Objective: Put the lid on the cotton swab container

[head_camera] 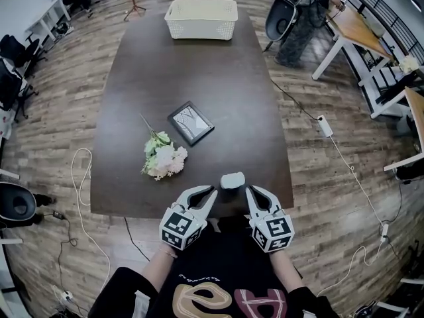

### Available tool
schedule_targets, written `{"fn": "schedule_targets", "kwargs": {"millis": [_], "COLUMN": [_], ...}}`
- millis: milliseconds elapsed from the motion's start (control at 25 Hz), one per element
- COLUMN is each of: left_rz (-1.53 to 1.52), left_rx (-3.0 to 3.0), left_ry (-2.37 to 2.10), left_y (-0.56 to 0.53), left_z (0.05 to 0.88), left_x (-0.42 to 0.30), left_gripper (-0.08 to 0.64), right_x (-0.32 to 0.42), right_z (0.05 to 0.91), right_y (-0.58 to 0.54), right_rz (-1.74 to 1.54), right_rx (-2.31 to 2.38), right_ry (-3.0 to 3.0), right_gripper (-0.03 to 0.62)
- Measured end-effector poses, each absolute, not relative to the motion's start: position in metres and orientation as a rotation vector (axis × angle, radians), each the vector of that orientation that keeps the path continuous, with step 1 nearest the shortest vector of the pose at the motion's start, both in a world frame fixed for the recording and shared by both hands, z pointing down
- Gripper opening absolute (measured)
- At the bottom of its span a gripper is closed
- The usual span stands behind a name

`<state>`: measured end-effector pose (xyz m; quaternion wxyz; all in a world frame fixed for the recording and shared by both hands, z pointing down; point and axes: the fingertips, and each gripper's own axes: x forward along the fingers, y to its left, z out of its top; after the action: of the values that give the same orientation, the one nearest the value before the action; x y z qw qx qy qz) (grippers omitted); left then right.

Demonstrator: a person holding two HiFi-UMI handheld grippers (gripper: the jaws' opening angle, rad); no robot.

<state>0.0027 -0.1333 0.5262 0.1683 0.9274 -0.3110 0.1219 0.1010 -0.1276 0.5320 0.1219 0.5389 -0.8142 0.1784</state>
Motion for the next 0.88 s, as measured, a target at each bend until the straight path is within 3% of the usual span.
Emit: {"fn": "schedule_targets", "kwargs": {"millis": [240, 880], "left_rz": [0.28, 0.271], "left_rx": [2.571, 2.568], "left_ry": [-0.963, -0.988], "left_y": [-0.137, -0.135], "left_z": [0.525, 0.527], "left_x": [-0.007, -0.009], "left_gripper": [0.008, 0.008], "right_x": [0.1, 0.108], "right_z": [0.535, 0.538], "right_y": [-0.12, -0.116], "right_rz": [0.524, 0.537], "right_rx": [1.563, 1.62], "right_ry": [-2.382, -2.346], "right_gripper": [0.009, 0.008]}}
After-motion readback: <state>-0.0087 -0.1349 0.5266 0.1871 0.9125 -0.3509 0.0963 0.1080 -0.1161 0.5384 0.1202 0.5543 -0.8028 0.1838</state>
